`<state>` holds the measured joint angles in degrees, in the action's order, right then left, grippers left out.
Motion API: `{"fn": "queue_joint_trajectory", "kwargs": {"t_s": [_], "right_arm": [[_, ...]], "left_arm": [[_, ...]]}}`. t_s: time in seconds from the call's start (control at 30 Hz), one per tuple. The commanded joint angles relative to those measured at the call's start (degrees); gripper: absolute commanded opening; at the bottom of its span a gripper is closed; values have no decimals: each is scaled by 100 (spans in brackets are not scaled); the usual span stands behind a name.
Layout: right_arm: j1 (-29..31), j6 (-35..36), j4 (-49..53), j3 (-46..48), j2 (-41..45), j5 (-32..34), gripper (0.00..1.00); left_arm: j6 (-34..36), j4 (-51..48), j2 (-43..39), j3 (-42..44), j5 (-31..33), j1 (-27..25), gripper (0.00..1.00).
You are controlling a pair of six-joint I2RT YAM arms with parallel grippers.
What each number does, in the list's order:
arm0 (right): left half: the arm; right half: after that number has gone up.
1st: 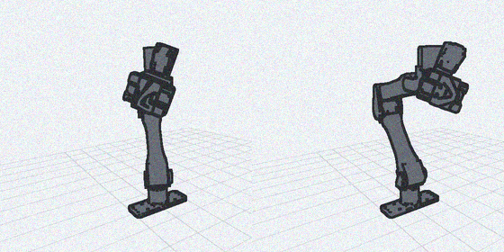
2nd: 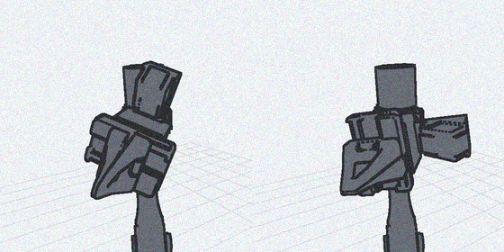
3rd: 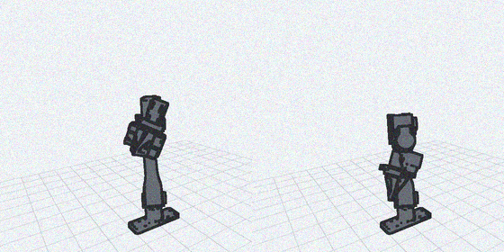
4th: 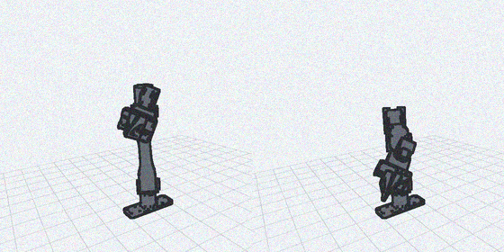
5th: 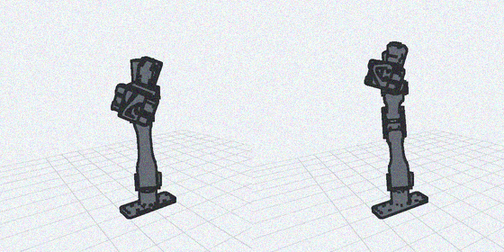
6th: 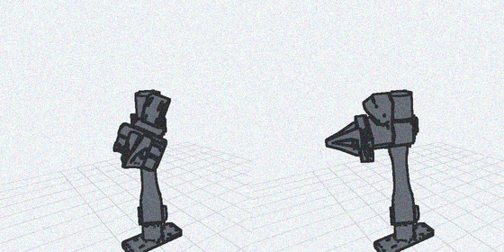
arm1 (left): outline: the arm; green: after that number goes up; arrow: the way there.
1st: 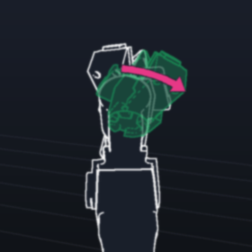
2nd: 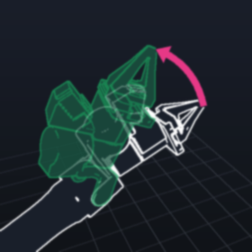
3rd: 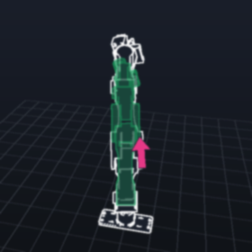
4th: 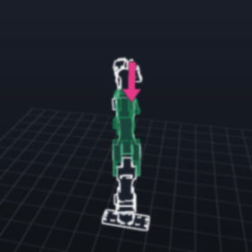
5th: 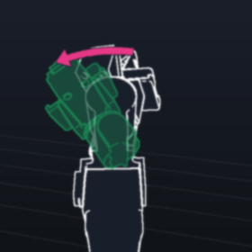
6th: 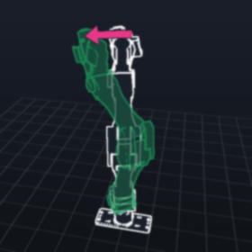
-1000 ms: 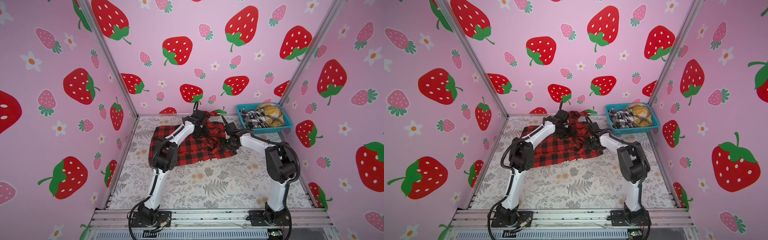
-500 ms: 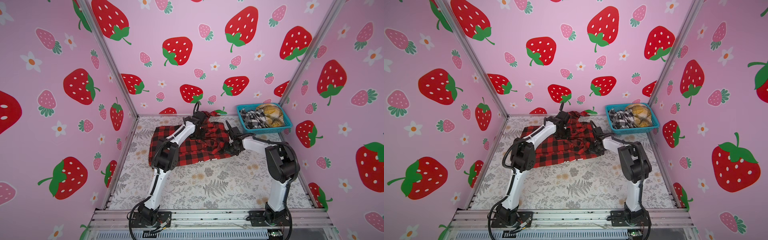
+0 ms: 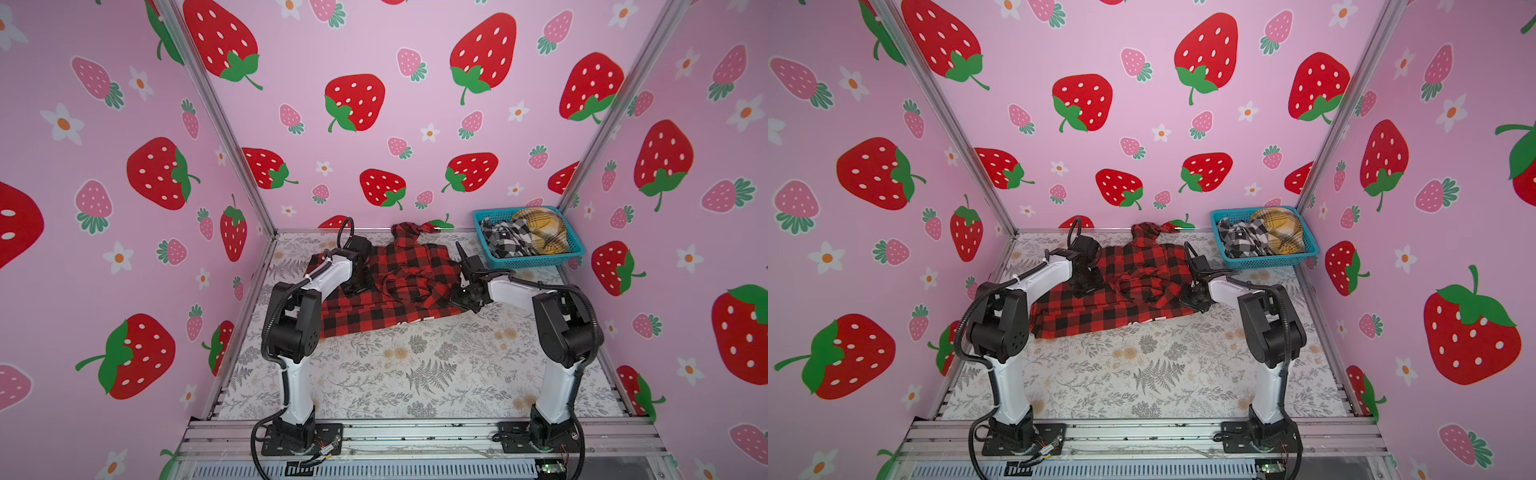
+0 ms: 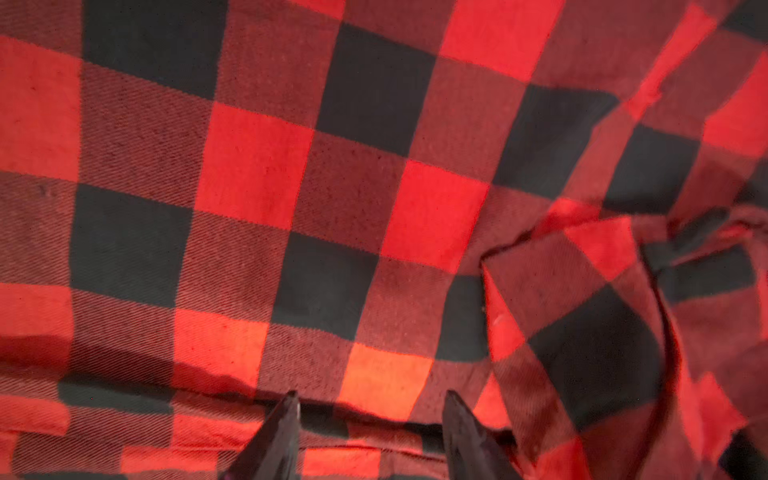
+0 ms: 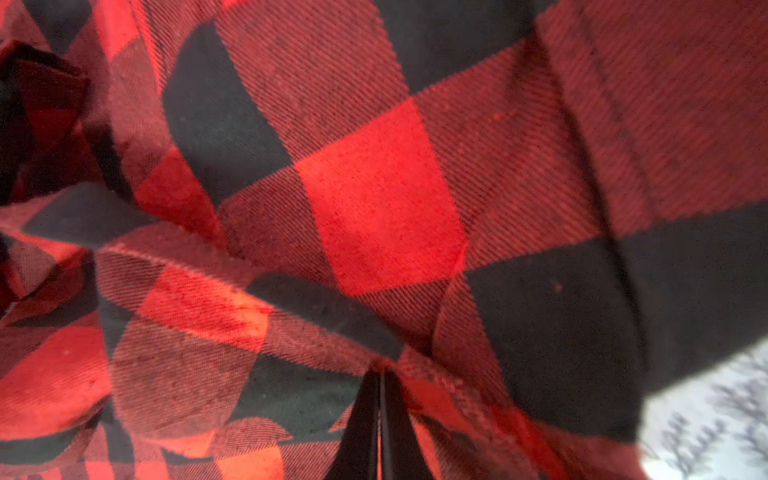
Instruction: Fold and stack the long sleeve shirts
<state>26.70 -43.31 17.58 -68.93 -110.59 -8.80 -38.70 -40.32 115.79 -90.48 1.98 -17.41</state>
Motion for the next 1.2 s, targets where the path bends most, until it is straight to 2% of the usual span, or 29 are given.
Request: {"fn": "queue_joint_trajectory", "kwargs": {"t_s": [0.0,0.17,0.33,0.63,0.87,0.97,1.0,1.1,1.17], "right_arm": [[-33,-19,386,248,-226,137,8],[-33,-19,402,222,-219,108,8],[-58,35,454,182,-260,122,8],[-86,129,447,182,-354,25,7],[-103,227,455,279,-411,16,7],[-129,235,446,333,-369,13,7],[-137,235,442,345,-349,18,6],[-156,248,463,356,-252,14,6],[-161,261,432,349,-135,21,6]], "left_arm": [[729,154,84,-1255,-26,-538,64],[2173,-829,1358,-3455,758,-1397,70],[2699,-1330,2602,-4973,1096,-1682,71],[2844,-1017,3078,-5039,1187,-1713,72],[2811,-829,3336,-5200,1612,-1704,68],[2751,-707,3380,-5212,1751,-1688,58],[2731,-678,3372,-5212,1754,-1681,49],[2651,-632,3249,-5204,1682,-1678,12],[2635,-556,3027,-5120,1651,-1678,0]]}}
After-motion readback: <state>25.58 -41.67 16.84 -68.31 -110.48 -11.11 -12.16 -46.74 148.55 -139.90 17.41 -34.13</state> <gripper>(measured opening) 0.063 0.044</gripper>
